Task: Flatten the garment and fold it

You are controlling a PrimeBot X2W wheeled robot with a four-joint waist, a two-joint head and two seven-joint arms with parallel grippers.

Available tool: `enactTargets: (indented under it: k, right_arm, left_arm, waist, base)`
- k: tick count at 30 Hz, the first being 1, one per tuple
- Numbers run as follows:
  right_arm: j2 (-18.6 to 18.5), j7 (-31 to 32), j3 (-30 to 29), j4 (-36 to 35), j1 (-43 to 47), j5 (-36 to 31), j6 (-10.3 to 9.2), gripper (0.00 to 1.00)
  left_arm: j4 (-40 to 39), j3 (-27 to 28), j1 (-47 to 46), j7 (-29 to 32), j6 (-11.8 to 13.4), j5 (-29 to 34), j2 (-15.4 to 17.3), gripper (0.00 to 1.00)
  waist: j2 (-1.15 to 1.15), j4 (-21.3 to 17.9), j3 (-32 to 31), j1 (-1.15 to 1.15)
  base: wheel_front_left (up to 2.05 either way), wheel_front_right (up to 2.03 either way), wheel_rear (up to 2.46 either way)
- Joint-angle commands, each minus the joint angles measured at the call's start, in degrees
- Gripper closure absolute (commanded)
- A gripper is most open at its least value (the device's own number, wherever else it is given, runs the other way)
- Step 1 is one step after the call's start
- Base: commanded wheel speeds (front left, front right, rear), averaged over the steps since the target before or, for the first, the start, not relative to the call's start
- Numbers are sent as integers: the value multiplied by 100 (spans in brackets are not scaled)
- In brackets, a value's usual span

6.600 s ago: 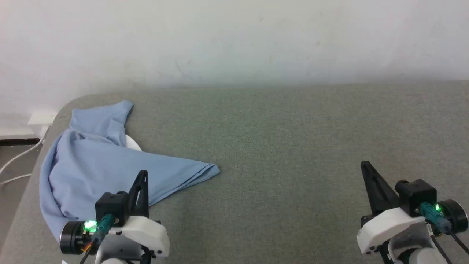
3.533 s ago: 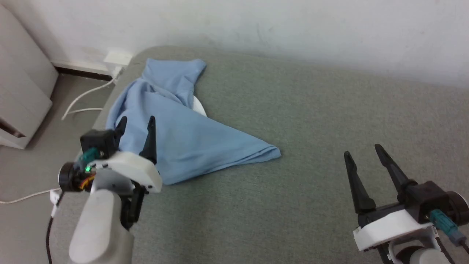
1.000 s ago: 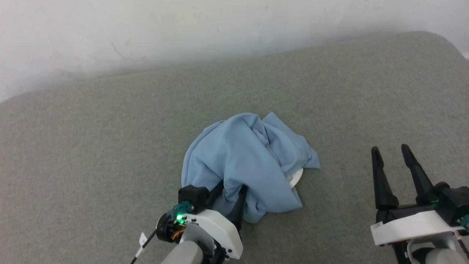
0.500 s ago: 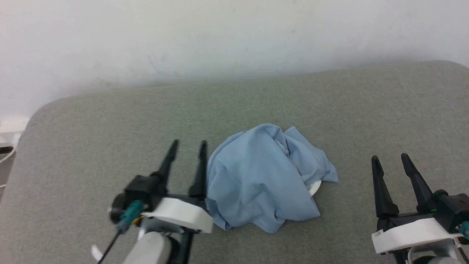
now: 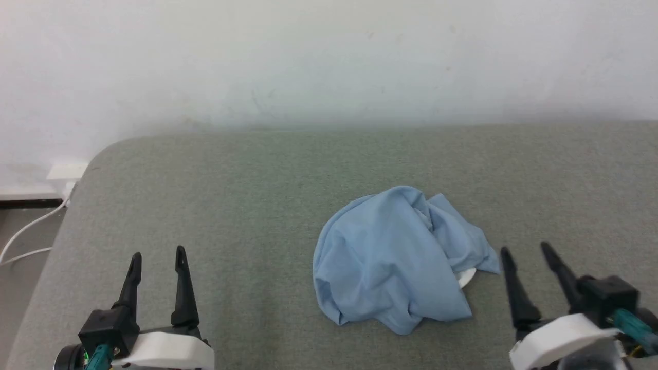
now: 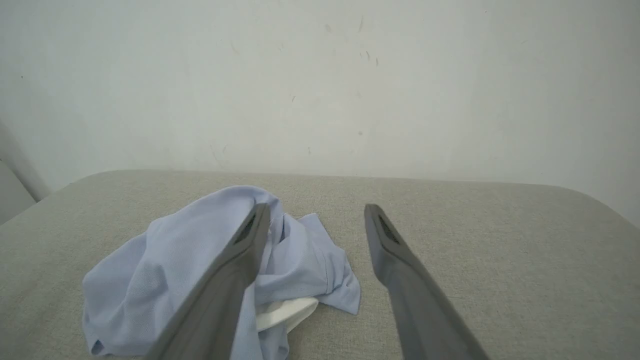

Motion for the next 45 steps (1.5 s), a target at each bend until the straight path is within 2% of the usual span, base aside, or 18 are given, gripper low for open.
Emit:
enactTargets:
  k: [1, 8, 15, 17, 18, 20, 22, 23, 27, 29, 30, 31, 37, 41, 44, 45]
  right_arm:
    - [14, 235, 96, 86, -17, -19, -10, 0]
    - [-341, 1810, 764, 712, -533, 307, -10, 0]
    - [-754, 2750, 1398, 1368, -1010, 848, -10, 0]
    - [-792, 2842, 1467, 1451, -1067, 939, -10, 0]
    - [-819, 2880, 1517, 1507, -1131, 1027, -10, 55]
    - [-894, 2866, 1646, 1556, -1253, 1151, -10, 100]
    - [-939, 2718, 1720, 1498, -1377, 1246, -10, 100]
    - [-1005, 2246, 1665, 1266, -1580, 1210, -10, 100]
    - [-981, 1676, 1181, 850, -1723, 998, -10, 100]
    - [-969, 1604, 978, 741, -1705, 932, -10, 100]
    - [-936, 1565, 465, 540, -1587, 789, -10, 100]
    - [-936, 1565, 465, 540, -1587, 789, -10, 100]
    - [-678, 1993, -1455, 213, -794, 297, -10, 100]
    - [-361, 2290, -2597, 373, -273, 81, -10, 100]
    - [-226, 2358, -3054, 764, -104, -53, -10, 100]
    - [-173, 2369, -3105, 898, -106, -30, -10, 80]
  left_arm:
    - [-99, 1, 77, 20, 56, -10, 10, 0]
    - [-239, -97, 24, 36, 82, -11, -107, 0]
    - [-151, -159, -101, -1, 15, -10, -243, 0]
    - [-125, -157, -119, -4, 0, -14, -252, 0]
    - [-101, -154, -141, -8, -14, -15, -263, 0]
    - [-56, -144, -179, -14, -34, -15, -288, 0]
    - [-25, -126, -196, -20, -42, -15, -317, 0]
    - [6, -118, -203, -25, -59, -5, -358, 0]
    - [31, -87, -214, -30, -91, 1, -398, 0]
    - [39, -86, -220, -30, -103, 0, -411, 0]
    - [51, -92, -235, -31, -129, 4, -438, 0]
    - [51, -92, -235, -31, -129, 4, -438, 0]
    - [103, -85, -257, -33, -192, -3, -505, 0]
    - [131, -66, -267, -34, -217, 8, -550, 0]
    - [164, -53, -290, -34, -247, 18, -573, 0]
    - [176, -51, -295, -34, -256, 21, -581, 0]
  waist:
    - [0, 142, -4, 1]
    - [0, 401, 130, 1]
    - [0, 495, 270, 1]
    - [0, 496, 291, 1]
    - [0, 496, 311, 1]
    - [0, 486, 340, 1]
    - [0, 448, 364, 1]
    - [0, 364, 369, 1]
    - [0, 218, 361, 1]
    - [0, 185, 357, 1]
    - [0, 128, 361, 1]
    - [0, 128, 361, 1]
    - [0, -24, 425, 1]
    - [0, -89, 456, 1]
    - [0, -136, 467, 1]
    - [0, -152, 466, 1]
  base:
    - [0, 0, 0]
    - [0, 0, 0]
    - [0, 0, 0]
    - [0, 0, 0]
    - [0, 0, 0]
    - [0, 0, 0]
    - [0, 0, 0]
    - [0, 0, 0]
    - [0, 0, 0]
    - [0, 0, 0]
    - [0, 0, 0]
    - [0, 0, 0]
    - [0, 0, 0]
    - [0, 0, 0]
    - [0, 0, 0]
    - [0, 0, 0]
